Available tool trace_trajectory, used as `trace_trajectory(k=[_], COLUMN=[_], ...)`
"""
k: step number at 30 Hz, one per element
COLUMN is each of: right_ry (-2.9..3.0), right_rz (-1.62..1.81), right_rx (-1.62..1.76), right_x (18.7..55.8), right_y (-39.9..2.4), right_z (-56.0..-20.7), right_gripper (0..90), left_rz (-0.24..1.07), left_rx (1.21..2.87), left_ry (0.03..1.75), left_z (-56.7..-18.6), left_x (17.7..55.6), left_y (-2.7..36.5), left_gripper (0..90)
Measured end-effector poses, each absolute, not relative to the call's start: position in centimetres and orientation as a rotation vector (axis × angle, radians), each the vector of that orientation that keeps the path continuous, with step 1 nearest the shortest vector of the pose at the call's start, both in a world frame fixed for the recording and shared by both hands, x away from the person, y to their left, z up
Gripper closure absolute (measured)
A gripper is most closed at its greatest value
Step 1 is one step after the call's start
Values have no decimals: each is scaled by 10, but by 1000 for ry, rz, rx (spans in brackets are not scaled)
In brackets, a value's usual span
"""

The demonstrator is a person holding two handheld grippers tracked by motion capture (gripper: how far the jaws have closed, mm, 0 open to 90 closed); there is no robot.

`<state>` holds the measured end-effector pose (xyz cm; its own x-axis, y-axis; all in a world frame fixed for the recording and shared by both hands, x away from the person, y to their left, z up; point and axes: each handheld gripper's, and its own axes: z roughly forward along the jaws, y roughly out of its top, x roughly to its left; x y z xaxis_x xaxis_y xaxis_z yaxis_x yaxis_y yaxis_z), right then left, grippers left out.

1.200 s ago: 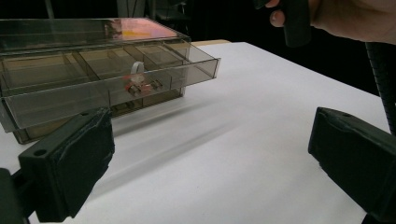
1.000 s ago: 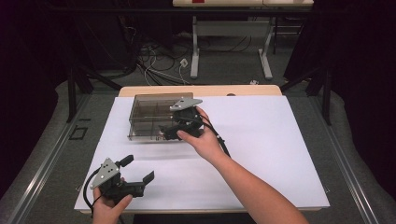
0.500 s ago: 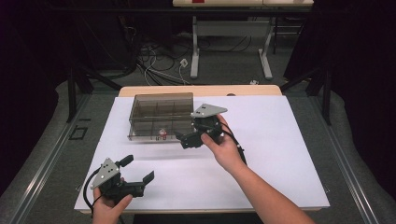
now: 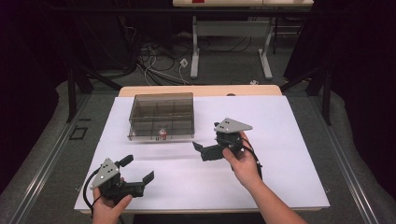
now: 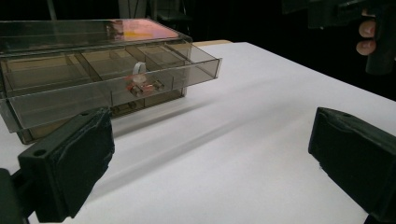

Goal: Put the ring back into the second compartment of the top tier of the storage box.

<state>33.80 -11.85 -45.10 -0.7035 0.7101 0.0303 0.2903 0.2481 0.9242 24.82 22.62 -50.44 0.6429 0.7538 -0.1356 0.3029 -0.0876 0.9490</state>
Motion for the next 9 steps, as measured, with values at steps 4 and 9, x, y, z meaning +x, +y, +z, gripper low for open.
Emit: trace_trajectory(k=[4,9], right_ry=[2109,2096], right_rz=[1440,1425], right_rx=[917,910], right_x=[329,315], right_y=[-132,-148], right_z=[-460,-469], right_gripper=[0,0], left_rz=[476,474], left_rx=[1672,1674], left_ry=[875,880], left_z=[-505,-505], left_x=[249,249], left_y=[226,226], left_gripper=[3,3])
